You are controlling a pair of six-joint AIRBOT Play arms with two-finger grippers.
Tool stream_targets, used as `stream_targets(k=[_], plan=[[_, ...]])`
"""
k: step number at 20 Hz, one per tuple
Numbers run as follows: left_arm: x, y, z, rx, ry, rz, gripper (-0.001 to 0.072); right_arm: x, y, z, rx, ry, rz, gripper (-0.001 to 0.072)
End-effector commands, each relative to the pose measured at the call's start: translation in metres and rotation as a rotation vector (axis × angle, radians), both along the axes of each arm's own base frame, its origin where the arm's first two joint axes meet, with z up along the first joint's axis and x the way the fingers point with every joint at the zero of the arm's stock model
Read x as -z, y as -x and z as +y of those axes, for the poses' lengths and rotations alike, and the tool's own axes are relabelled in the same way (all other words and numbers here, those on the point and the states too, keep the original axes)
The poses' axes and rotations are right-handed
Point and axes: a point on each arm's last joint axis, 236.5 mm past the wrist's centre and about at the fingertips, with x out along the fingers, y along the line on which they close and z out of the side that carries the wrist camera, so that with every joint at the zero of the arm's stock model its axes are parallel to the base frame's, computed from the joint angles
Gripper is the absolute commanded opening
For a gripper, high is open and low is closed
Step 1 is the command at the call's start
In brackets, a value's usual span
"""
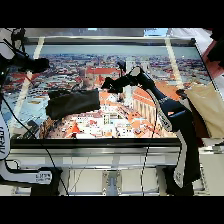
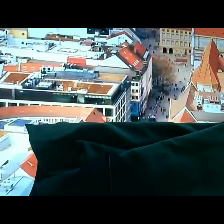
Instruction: Fold the shirts.
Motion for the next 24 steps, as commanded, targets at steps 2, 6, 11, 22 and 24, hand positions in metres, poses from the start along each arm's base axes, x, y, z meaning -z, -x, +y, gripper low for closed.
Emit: stream_targets(k=[2, 6, 11, 22, 24], plan=[[-0.001, 0.0, 0.0, 0.0, 0.002, -0.004, 0.001, 0.036, 0.019, 0.009, -0.015, 0.026, 0.101, 0.0572], [-0.001, 0.0, 0.0, 0.007, -0.003, -0.005, 0.0009, 0.035, 0.021, 0.053, 0.016, -0.109, 0.112, 0.0567], [-0.001, 0.0, -0.001, 0.011, -0.002, -0.006, 0.001, 0.034, 0.022, 0.089, 0.06, -0.146, 0.07, 0.0543], [-0.002, -0.001, -0.005, 0.048, -0.005, -0.011, 0.001, 0.013, -0.003, 0.084, 0.114, -0.181, -0.014, 0.003], [-0.002, -0.001, -0.005, 0.048, -0.005, -0.011, 0.001, -0.012, -0.03, 0.053, 0.143, -0.153, -0.119, 0.0029]])
